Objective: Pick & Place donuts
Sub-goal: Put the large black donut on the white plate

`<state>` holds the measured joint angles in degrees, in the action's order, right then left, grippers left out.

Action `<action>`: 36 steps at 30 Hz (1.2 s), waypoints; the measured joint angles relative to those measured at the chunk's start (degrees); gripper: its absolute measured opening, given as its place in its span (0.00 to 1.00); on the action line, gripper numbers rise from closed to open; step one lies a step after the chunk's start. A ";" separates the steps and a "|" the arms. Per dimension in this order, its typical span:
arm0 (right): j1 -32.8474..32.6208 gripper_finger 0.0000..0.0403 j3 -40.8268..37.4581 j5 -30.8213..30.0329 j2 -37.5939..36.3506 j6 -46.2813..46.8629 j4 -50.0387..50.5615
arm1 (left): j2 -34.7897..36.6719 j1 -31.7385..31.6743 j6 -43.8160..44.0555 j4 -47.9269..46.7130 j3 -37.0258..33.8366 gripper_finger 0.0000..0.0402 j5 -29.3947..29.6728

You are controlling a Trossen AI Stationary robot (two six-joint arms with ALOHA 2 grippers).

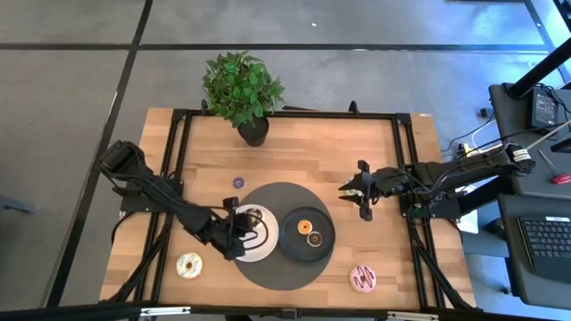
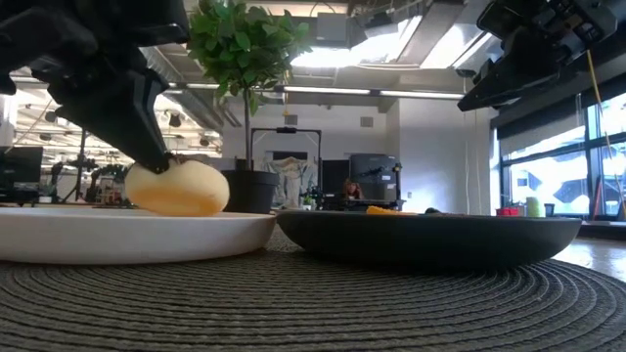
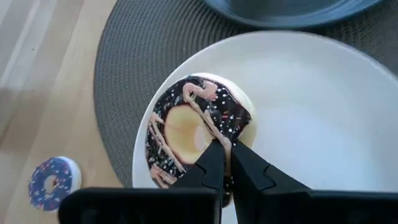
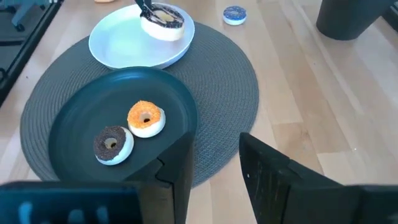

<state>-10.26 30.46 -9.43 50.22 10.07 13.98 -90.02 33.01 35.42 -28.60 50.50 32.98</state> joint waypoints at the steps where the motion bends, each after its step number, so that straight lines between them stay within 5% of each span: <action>1: 0.00 0.33 0.00 0.00 0.00 0.19 -0.02 | 0.00 0.00 0.00 -0.53 0.00 0.02 0.11; 36: 0.00 0.32 0.00 -0.03 0.00 -0.05 0.00 | -0.02 -0.22 -0.15 -1.96 -3.04 0.09 -1.03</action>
<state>-10.26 30.46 -9.45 50.22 10.02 13.98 -90.04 32.80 35.27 -30.55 47.46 31.94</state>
